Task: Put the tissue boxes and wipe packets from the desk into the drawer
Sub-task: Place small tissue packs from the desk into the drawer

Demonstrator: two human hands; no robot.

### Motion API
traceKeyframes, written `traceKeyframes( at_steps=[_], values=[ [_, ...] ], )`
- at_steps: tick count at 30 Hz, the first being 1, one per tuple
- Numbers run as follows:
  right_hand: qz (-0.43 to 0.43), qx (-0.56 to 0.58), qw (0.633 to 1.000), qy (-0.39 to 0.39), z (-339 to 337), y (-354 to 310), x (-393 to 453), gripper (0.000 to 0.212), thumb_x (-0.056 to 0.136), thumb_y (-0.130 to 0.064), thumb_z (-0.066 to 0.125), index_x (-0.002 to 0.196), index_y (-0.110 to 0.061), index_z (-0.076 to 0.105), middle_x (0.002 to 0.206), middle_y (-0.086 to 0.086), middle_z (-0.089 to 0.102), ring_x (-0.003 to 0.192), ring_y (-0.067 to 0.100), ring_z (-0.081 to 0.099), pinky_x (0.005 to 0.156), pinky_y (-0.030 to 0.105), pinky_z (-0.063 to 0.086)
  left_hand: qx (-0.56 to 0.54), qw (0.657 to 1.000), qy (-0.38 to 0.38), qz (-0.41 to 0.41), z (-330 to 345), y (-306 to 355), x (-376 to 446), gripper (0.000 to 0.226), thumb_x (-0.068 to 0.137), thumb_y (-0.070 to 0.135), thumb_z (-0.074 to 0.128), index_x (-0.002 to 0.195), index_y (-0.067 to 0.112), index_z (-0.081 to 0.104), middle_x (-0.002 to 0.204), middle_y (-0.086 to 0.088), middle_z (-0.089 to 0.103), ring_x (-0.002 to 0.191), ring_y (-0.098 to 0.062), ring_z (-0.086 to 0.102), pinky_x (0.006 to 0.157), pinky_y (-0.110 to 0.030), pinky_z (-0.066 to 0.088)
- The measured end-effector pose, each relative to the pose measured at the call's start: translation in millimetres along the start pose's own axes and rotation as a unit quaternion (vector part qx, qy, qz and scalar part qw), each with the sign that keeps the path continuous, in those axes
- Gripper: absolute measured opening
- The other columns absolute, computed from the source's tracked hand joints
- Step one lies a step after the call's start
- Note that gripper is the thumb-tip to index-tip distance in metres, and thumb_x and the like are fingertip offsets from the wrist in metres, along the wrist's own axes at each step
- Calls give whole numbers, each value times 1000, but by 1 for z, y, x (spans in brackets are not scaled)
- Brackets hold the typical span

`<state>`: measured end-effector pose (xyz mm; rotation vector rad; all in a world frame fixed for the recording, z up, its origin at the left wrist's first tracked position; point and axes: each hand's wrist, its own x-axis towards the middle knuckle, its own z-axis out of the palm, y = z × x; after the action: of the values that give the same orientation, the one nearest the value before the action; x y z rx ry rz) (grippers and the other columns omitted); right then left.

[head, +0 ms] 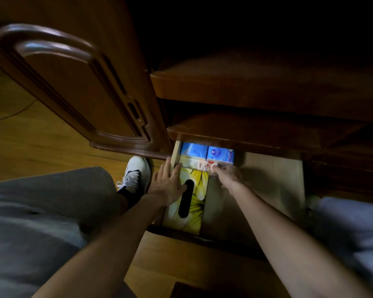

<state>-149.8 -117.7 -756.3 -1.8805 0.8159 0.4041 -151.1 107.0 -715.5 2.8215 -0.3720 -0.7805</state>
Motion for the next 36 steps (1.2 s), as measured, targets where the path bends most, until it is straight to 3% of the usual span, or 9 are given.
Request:
traceKeyframes(
  at_steps=[4, 8, 11, 15, 18, 24, 29, 32, 36],
  values=[
    [-61, -62, 996, -13, -54, -42, -41, 19, 93, -31, 67, 97, -15, 74, 86, 6, 69, 75, 21, 65, 66, 31, 48, -32, 999, 16, -5, -61, 26, -11, 89, 96, 54, 55, 163, 24, 5, 169, -5, -20, 156, -30, 2, 123, -51, 21],
    [-186, -69, 980, -18, -128, -110, -110, 24, 94, -31, 69, 116, -22, 72, 103, -3, 74, 76, 11, 71, 51, 14, 46, -46, 982, 165, 86, -151, 72, -40, 62, 99, 41, 54, 156, 26, 32, 158, -2, 38, 132, -23, 54, 99, -39, 50],
    [-326, -49, 944, 8, -188, -164, -182, 17, 95, -30, 70, 111, -28, 74, 99, -10, 76, 70, 6, 71, 64, 18, 51, -24, 919, 342, 196, -224, 105, -86, 30, 98, 34, 56, 128, 34, 62, 118, 12, 69, 95, -11, 70, 73, -30, 55],
    [-479, -29, 871, 101, -262, -228, -262, 12, 92, -40, 64, 94, -36, 76, 86, -15, 78, 75, 1, 71, 64, 20, 55, -13, 815, 505, 284, -316, 150, -137, 17, 95, 28, 61, 107, 31, 72, 87, 13, 74, 68, -3, 64, 54, -17, 40],
    [-492, -106, 831, 238, -306, -269, -269, 12, 91, -47, 60, 96, -43, 70, 91, -24, 73, 88, -4, 68, 73, 25, 55, 6, 780, 547, 304, -370, 180, -141, 17, 93, 28, 61, 107, 29, 71, 88, 9, 73, 78, -11, 68, 55, -23, 44],
    [-359, -280, 852, 257, -338, -323, -200, 62, 96, -57, 52, 153, -42, 31, 159, -2, 36, 141, 26, 42, 98, 45, 46, 16, 840, 477, 259, -434, 235, -57, 40, 100, 26, 50, 139, 23, 57, 136, -2, 57, 127, -25, 47, 94, -41, 46],
    [-277, -381, 837, 279, -332, -362, -133, 78, 95, -70, 34, 161, -38, 7, 172, 6, -4, 155, 35, 8, 120, 52, 20, 16, 894, 383, 232, -446, 267, 36, 55, 101, 35, 48, 154, 25, 39, 162, -3, 33, 150, -25, 26, 119, -43, 25],
    [-266, -367, 857, 246, -334, -371, -111, 78, 92, -72, 31, 160, -36, 16, 171, 5, 7, 156, 31, 8, 122, 52, 16, 56, 922, 322, 208, -454, 276, 70, 58, 101, 42, 42, 155, 23, 38, 165, -5, 28, 151, -27, 24, 120, -46, 23],
    [-315, -334, 841, 285, -334, -373, -113, 53, 95, -63, 41, 134, -29, 44, 142, 7, 47, 129, 30, 49, 93, 45, 44, 42, 916, 354, 186, -458, 278, 67, 51, 97, 42, 48, 141, 17, 52, 142, -10, 52, 131, -32, 48, 106, -46, 38]
  ],
)
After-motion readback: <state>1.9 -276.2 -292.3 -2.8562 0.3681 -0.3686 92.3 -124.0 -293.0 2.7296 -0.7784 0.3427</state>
